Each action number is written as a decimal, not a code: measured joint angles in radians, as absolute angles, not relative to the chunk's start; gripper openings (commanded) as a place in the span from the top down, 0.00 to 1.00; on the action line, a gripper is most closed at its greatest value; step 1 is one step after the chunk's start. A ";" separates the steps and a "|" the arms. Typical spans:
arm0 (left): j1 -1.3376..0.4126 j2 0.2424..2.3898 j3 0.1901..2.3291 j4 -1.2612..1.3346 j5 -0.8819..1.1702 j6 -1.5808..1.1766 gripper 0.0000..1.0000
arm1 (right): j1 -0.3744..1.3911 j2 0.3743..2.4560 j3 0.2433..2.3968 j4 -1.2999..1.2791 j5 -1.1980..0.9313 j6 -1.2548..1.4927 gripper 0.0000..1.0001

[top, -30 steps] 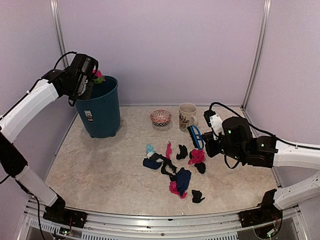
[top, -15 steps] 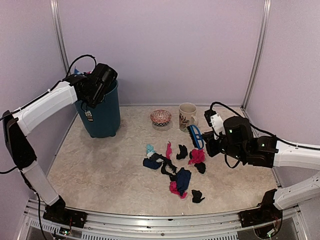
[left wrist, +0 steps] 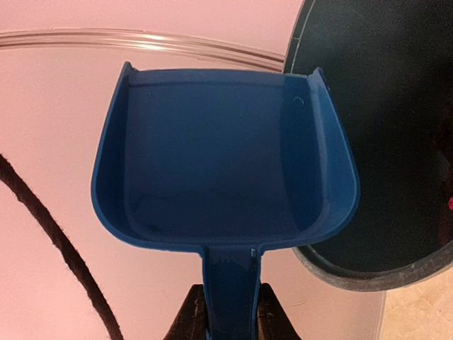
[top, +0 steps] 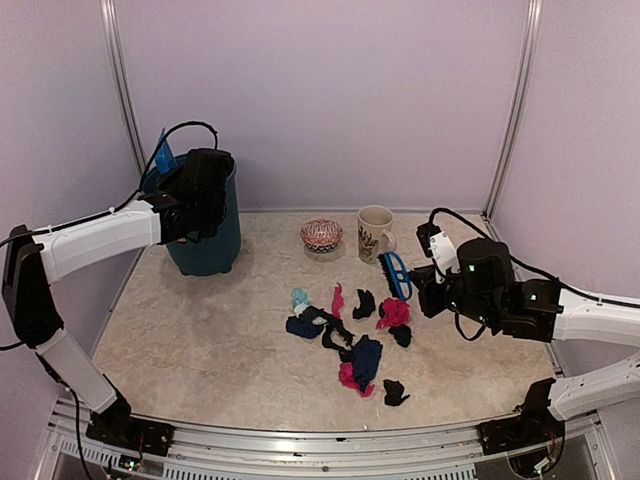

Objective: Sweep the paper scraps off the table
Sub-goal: Dump the paper scraps in the dustpan into the trash bin.

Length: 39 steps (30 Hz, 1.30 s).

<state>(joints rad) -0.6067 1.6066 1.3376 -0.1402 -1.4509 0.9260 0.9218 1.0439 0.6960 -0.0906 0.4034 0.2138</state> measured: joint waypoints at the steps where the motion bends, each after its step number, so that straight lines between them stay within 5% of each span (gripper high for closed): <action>1: -0.607 1.594 1.305 -0.041 -1.452 1.021 1.00 | 0.920 1.040 0.690 -0.088 0.402 0.214 1.00; 8: -0.601 1.577 1.254 0.302 -1.438 1.369 1.00 | 0.917 1.008 0.674 -0.076 0.390 0.215 1.00; 18: -0.594 1.577 1.240 0.337 -1.402 1.488 1.00 | 0.913 0.968 0.658 -0.061 0.377 0.215 1.00; 30: -0.594 1.544 1.075 0.685 -1.329 1.753 1.00 | 0.910 0.944 0.623 -0.045 0.355 0.215 1.00; 34: -0.578 1.522 1.116 0.626 -1.315 1.679 1.00 | 0.906 0.930 0.619 -0.040 0.351 0.222 1.00; 39: -0.556 1.507 1.306 0.245 -1.224 1.311 1.00 | 0.906 0.916 0.611 -0.031 0.344 0.227 1.00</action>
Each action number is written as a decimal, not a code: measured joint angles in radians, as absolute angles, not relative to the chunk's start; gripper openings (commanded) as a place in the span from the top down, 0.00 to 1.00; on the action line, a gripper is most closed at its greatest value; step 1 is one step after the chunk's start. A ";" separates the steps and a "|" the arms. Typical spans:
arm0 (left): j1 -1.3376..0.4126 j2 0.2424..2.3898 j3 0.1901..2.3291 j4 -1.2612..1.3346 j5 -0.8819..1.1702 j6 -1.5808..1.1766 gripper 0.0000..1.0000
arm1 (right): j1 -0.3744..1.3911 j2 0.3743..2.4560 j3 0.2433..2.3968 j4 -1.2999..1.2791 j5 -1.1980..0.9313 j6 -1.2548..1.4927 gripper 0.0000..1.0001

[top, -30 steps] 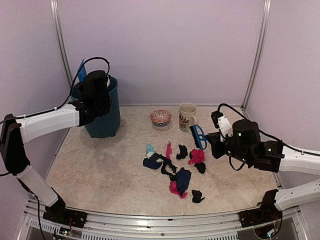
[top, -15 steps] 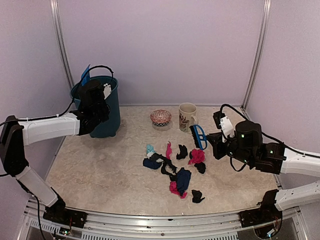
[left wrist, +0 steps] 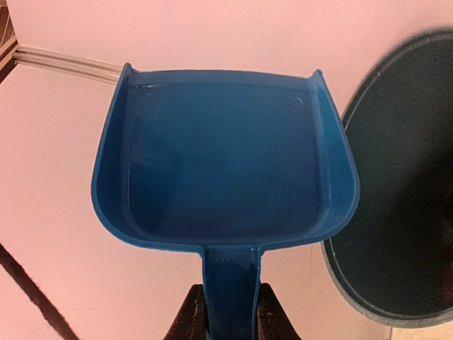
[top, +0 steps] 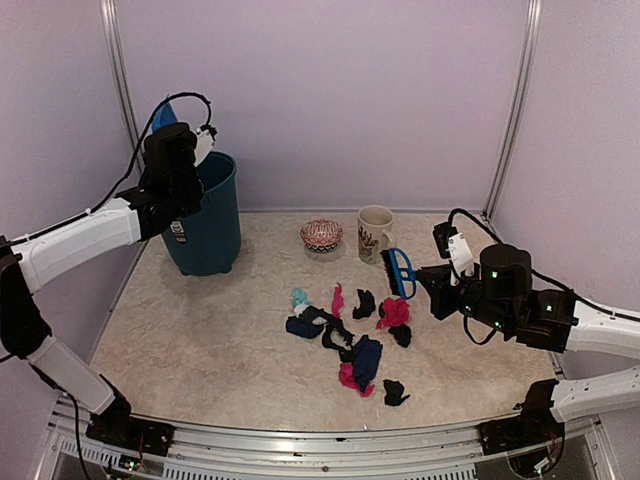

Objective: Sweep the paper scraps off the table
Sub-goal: Dump the paper scraps in the dustpan into the trash bin, then sweep the paper scraps at the center of the board.

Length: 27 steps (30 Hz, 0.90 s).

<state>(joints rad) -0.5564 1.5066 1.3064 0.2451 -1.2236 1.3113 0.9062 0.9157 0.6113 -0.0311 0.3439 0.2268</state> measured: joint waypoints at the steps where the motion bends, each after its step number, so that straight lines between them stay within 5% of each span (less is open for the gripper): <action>1: -0.553 1.500 1.348 0.167 -1.196 1.225 1.00 | 0.906 0.916 0.611 -0.031 0.342 0.227 1.00; 11: -0.564 1.340 1.500 -0.296 -0.813 0.619 1.00 | 0.902 0.917 0.611 -0.031 0.318 0.231 1.00; 27: -0.663 1.047 1.293 -0.474 -0.211 0.082 1.00 | 0.898 1.127 0.723 0.043 0.059 0.323 1.00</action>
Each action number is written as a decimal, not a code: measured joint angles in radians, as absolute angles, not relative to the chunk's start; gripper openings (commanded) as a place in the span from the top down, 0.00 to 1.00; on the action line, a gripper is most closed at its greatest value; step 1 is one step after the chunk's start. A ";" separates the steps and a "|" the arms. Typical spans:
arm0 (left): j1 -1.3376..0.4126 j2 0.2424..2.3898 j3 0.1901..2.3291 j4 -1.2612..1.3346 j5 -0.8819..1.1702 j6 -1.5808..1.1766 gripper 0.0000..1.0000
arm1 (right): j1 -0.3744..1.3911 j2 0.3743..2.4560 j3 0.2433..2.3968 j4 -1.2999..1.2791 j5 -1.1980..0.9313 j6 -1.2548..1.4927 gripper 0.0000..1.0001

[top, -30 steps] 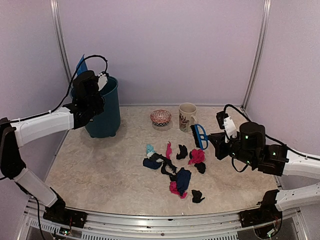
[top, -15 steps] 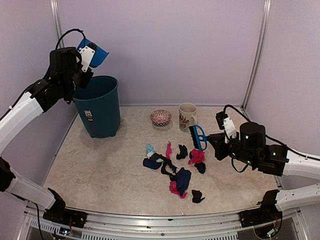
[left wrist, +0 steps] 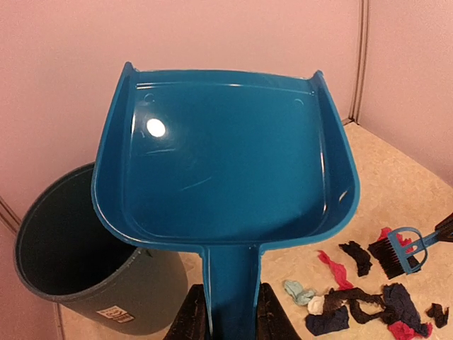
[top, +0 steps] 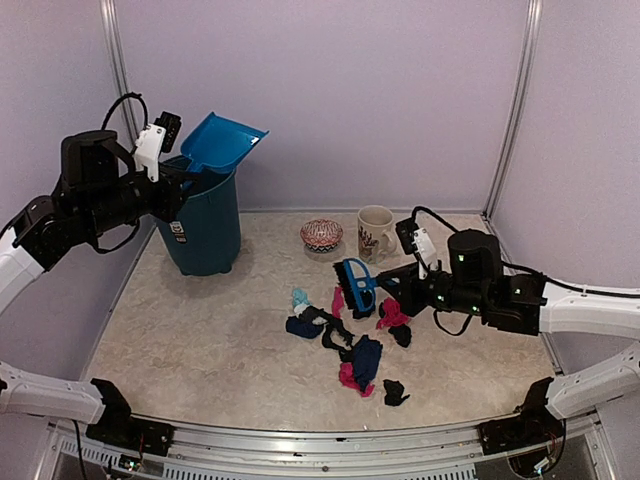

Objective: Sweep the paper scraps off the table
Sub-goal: Sweep the paper scraps at the center of the board.

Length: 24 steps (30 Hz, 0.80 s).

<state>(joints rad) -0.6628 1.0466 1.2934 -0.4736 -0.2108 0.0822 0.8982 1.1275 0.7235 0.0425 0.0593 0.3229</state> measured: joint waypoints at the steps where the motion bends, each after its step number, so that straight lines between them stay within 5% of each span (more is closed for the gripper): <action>1: -0.664 1.040 1.283 -0.483 -0.192 0.058 1.00 | 0.898 1.152 0.731 0.060 0.036 0.341 1.00; 24: -0.670 0.934 1.134 -0.580 -0.033 -0.167 1.00 | 0.915 1.824 0.978 0.505 -0.146 0.995 1.00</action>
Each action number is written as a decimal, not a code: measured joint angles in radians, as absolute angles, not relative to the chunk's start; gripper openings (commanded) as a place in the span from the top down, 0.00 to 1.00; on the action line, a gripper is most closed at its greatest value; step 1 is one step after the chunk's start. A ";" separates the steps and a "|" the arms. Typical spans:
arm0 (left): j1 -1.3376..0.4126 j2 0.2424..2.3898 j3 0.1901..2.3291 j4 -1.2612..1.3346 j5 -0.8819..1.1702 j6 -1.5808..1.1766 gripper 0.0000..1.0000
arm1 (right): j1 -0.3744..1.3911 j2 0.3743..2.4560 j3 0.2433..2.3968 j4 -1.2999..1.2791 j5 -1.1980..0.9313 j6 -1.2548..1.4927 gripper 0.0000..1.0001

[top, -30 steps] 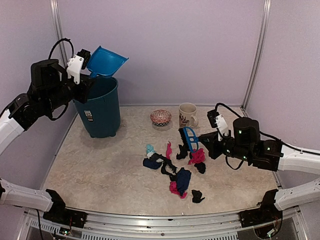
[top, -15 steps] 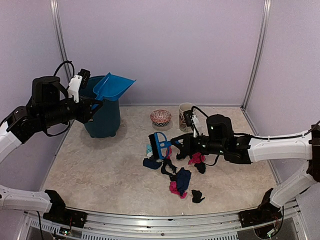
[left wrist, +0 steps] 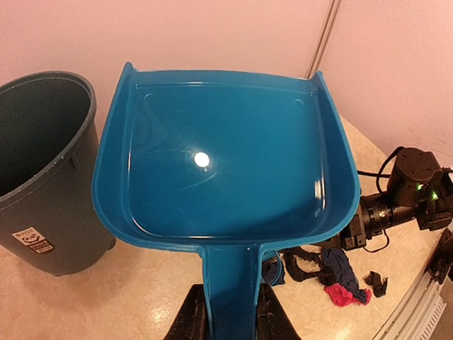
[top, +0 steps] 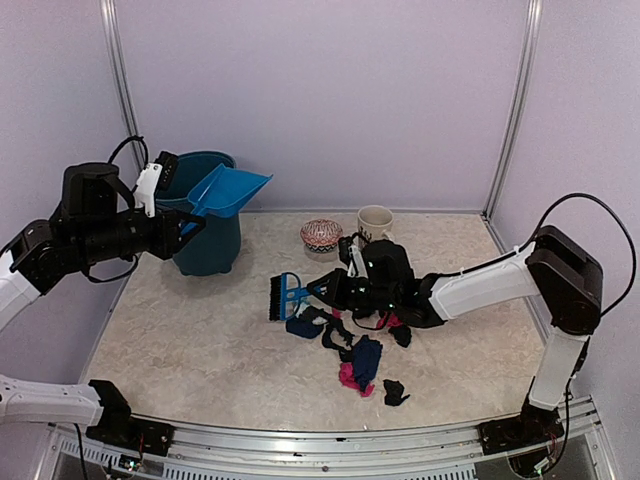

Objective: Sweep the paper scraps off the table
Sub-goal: Sweep the paper scraps at the center of the board.

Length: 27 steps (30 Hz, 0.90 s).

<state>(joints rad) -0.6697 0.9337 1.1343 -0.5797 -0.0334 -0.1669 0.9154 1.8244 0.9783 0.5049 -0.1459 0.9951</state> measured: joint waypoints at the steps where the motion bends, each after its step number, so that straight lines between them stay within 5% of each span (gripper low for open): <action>1: -0.670 0.934 1.132 -0.582 -0.029 -0.169 1.00 | 0.915 1.840 0.990 0.507 -0.141 1.012 1.00; 12: -0.698 0.934 1.094 -0.615 0.005 -0.171 1.00 | 0.914 1.987 1.058 0.499 -0.067 1.155 1.00; 27: -0.743 0.950 1.076 -0.611 0.042 -0.168 1.00 | 0.862 1.924 0.936 0.466 -0.036 1.289 1.00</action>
